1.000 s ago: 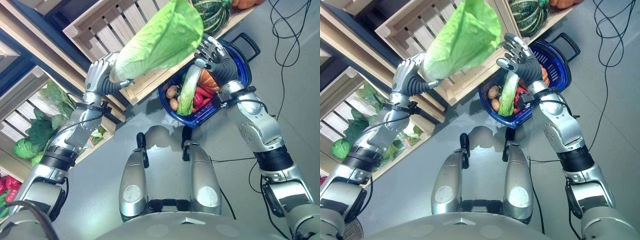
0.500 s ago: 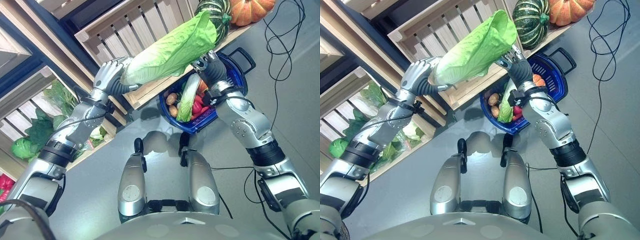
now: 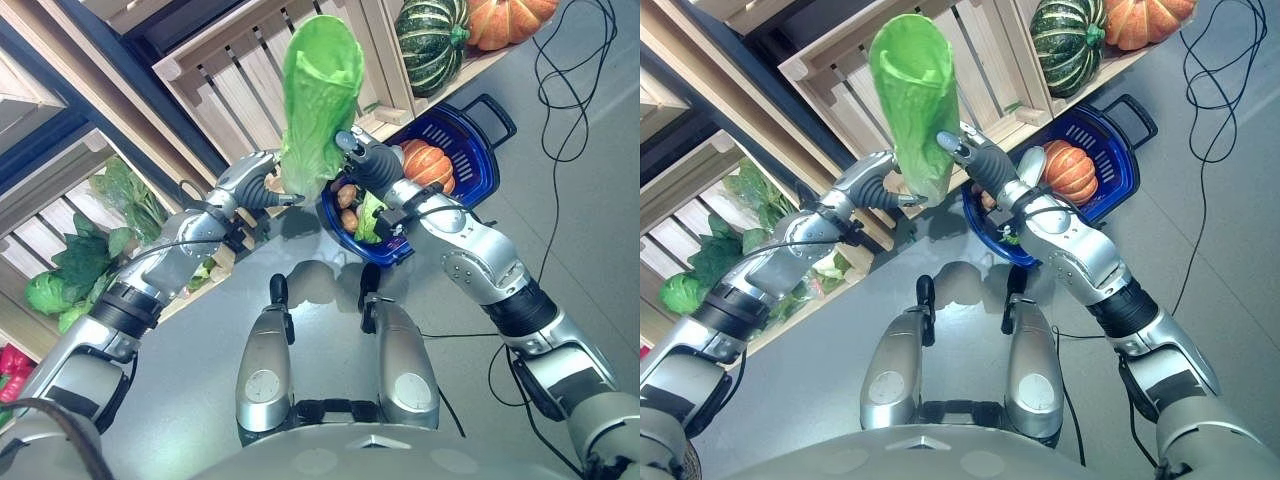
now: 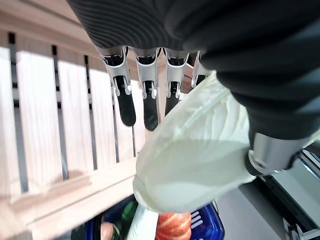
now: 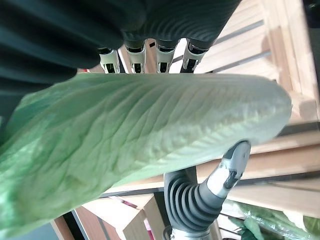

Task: Pick up fruits and vegetables into the basket

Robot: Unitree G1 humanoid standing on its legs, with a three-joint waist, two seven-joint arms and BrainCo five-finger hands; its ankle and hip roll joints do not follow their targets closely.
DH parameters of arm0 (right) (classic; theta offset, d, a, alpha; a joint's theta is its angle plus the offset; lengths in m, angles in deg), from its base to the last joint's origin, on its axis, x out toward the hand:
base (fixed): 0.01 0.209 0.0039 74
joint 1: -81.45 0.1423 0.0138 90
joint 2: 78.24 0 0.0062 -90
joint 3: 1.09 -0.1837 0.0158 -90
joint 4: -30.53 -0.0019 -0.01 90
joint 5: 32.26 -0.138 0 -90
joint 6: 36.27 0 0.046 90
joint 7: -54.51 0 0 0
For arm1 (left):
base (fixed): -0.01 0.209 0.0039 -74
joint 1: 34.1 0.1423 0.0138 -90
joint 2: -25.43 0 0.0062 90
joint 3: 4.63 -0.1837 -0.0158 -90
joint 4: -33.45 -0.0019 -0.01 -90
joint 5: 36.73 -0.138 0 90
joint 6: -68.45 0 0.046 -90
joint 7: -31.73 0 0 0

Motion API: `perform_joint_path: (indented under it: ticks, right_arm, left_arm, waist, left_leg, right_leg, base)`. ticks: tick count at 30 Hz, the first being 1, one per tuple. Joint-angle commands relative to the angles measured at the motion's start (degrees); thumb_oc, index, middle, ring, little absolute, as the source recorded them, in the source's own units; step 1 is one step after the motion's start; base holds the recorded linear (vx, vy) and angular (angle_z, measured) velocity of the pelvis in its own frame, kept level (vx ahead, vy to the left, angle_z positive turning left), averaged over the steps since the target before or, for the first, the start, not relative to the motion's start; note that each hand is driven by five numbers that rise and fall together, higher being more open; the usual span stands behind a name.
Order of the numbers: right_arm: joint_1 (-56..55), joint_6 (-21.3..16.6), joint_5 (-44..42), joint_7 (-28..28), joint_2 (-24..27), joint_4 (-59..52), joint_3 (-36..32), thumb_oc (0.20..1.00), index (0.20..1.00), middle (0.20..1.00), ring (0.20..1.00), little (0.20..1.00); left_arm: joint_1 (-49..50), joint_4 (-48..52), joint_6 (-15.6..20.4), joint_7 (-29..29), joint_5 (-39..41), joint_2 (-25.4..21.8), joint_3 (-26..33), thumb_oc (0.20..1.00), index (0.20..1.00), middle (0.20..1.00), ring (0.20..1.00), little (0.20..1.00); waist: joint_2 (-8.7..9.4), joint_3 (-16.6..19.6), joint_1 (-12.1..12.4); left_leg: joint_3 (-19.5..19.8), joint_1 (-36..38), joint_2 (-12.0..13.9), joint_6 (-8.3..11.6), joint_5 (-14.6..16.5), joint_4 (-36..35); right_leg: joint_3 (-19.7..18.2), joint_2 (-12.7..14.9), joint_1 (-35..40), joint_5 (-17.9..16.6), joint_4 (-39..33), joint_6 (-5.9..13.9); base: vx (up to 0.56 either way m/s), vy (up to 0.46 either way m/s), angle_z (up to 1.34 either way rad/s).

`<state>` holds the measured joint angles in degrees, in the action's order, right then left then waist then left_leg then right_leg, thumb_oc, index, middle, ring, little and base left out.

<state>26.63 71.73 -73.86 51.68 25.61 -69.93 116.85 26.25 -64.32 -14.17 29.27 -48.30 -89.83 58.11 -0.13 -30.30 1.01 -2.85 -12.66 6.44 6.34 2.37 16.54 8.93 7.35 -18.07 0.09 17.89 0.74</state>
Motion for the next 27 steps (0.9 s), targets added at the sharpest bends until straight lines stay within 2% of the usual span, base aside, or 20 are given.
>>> perform_joint_path:
  ticks: [1, 5, 9, 12, 16, 20, 26, 27]
  right_arm:
    - [2.2, -1.8, -1.6, 5.8, -4.6, -7.4, 4.0, 1.000, 1.000, 1.000, 1.000, 1.000]
    - [2.0, -1.4, -2.5, 6.9, -5.7, -8.1, 5.3, 1.000, 1.000, 1.000, 1.000, 1.000]
    - [2.4, 0.2, -0.6, 6.0, -6.1, -7.1, 6.4, 1.000, 1.000, 1.000, 1.000, 1.000]
    - [2.7, 1.5, 2.0, 4.4, -4.6, -5.4, 6.3, 1.000, 1.000, 1.000, 1.000, 1.000]
    - [3.0, 0.7, 5.0, 4.3, -3.0, -4.0, 5.8, 1.000, 1.000, 1.000, 1.000, 1.000]
    - [3.0, -0.2, 8.0, 5.6, -1.7, -4.3, 5.0, 1.000, 1.000, 1.000, 1.000, 1.000]
    - [4.5, 1.1, 13.9, 11.5, -0.5, -6.0, 6.6, 1.000, 1.000, 1.000, 1.000, 1.000]
    - [5.0, 1.2, 14.5, 12.4, -0.2, -6.3, 7.0, 0.529, 0.529, 0.529, 0.529, 0.529]
  left_arm:
    - [0.8, 8.6, 2.5, -3.4, 2.5, 2.7, -4.0, 0.200, 0.200, 0.200, 0.200, 0.200]
    - [0.7, 8.9, 2.9, -3.8, 1.1, 2.7, -4.4, 0.200, 0.200, 0.200, 0.200, 0.200]
    - [-0.1, 9.4, 5.4, -2.2, -3.8, 1.8, -4.6, 0.200, 0.200, 0.200, 0.200, 0.200]
    - [-1.3, 9.9, 6.7, -0.7, -7.9, 0.4, -4.9, 0.200, 0.200, 0.200, 0.200, 0.200]
    - [-2.3, 10.3, 7.1, -1.6, -9.6, -0.8, -5.0, 0.200, 0.200, 0.200, 0.200, 0.200]
    - [-3.1, 10.4, 5.9, -4.9, -9.4, -1.3, -5.6, 0.200, 0.200, 0.200, 0.200, 0.200]
    - [-4.0, 10.2, 2.9, -13.6, -6.6, -1.4, -7.2, 0.200, 0.200, 0.200, 0.200, 0.200]
    - [-4.1, 10.2, 1.9, -15.7, -6.2, -1.4, -7.6, 0.200, 0.200, 0.200, 0.200, 0.200]
  waist:
    - [0.57, 5.3, 0.6]
    - [0.48, 5.4, 0.8]
    - [0.47, 5.4, 1.0]
    - [0.67, 5.5, 0.9]
    - [0.92, 5.6, 0.7]
    - [1.08, 5.7, 0.1]
    - [0.78, 5.8, -0.5]
    - [0.65, 5.9, -0.6]
  left_leg:
    - [-3.0, -1.4, -2.7, -4.38, 2.9, 0.0]
    - [-2.9, -1.5, -2.9, -4.42, 2.8, 0.0]
    - [-2.8, -1.5, -3.0, -4.38, 2.8, 0.0]
    - [-2.8, -1.2, -2.9, -4.38, 2.8, -0.4]
    - [-2.8, -0.9, -2.8, -4.32, 2.8, -0.8]
    - [-2.9, -0.4, -2.6, -4.29, 2.8, -1.1]
    - [-2.9, 0.1, -2.6, -4.31, 3.0, -1.1]
    - [-2.9, 0.3, -2.6, -4.31, 2.9, -1.2]
  right_leg:
    - [-0.8, 2.0, 4.6, 4.2, -2.5, 4.58]
    - [-0.8, 2.0, 4.5, 4.1, -2.6, 4.58]
    - [-0.7, 2.1, 4.5, 4.0, -2.8, 4.52]
    - [-0.8, 2.1, 4.8, 3.9, -3.1, 4.49]
    - [-0.9, 2.0, 4.9, 3.8, -3.3, 4.57]
    - [-1.3, 1.9, 5.0, 3.7, -3.5, 4.67]
    - [-2.0, 1.9, 5.1, 3.6, -3.5, 4.68]
    - [-2.1, 1.9, 5.3, 3.7, -3.6, 4.67]
  base:
    - [0.00, 0.000, 0.00]
    - [-0.01, -0.002, 0.01]
    - [-0.02, -0.002, 0.04]
    - [0.00, 0.000, 0.00]
    - [0.00, 0.000, 0.00]
    - [0.00, 0.000, 0.00]
    - [0.00, 0.000, 0.00]
    - [0.00, 0.000, 0.00]
